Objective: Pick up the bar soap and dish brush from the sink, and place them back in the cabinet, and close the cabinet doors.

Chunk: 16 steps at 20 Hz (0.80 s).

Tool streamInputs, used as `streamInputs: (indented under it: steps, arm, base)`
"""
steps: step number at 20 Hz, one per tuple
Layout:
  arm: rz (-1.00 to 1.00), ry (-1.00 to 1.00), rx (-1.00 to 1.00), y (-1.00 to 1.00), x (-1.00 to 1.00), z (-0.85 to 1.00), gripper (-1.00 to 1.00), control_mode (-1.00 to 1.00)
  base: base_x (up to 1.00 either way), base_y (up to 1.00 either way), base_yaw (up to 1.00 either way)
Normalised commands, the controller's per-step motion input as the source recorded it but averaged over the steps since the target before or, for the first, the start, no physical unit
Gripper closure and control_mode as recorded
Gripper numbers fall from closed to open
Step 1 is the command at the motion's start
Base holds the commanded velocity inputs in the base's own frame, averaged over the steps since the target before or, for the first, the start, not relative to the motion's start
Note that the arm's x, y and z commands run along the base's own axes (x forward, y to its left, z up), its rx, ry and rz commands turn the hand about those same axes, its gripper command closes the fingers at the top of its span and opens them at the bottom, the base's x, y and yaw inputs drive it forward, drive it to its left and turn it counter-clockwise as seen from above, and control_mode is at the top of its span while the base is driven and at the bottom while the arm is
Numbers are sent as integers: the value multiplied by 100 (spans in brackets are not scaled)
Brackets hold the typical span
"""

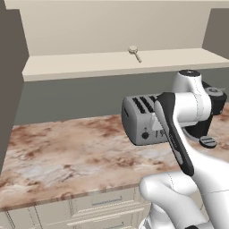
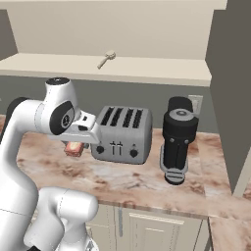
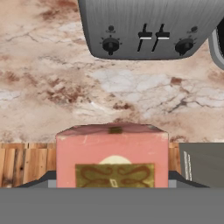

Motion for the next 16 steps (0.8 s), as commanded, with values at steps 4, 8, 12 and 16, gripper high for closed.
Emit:
streamInputs:
  steps: [4, 8, 12, 16]
  arm:
    - [0, 0, 0, 0, 0, 0, 100, 100]
    - [0, 0, 0, 0, 0, 0, 100, 100]
    - [0, 0, 0, 0, 0, 0, 100, 100]
    - [0, -16, 0, 0, 0, 10, 100, -100]
  base:
    - [0, 0, 0]
    - [0, 0, 0]
    - [0, 0, 0]
    - [0, 0, 0]
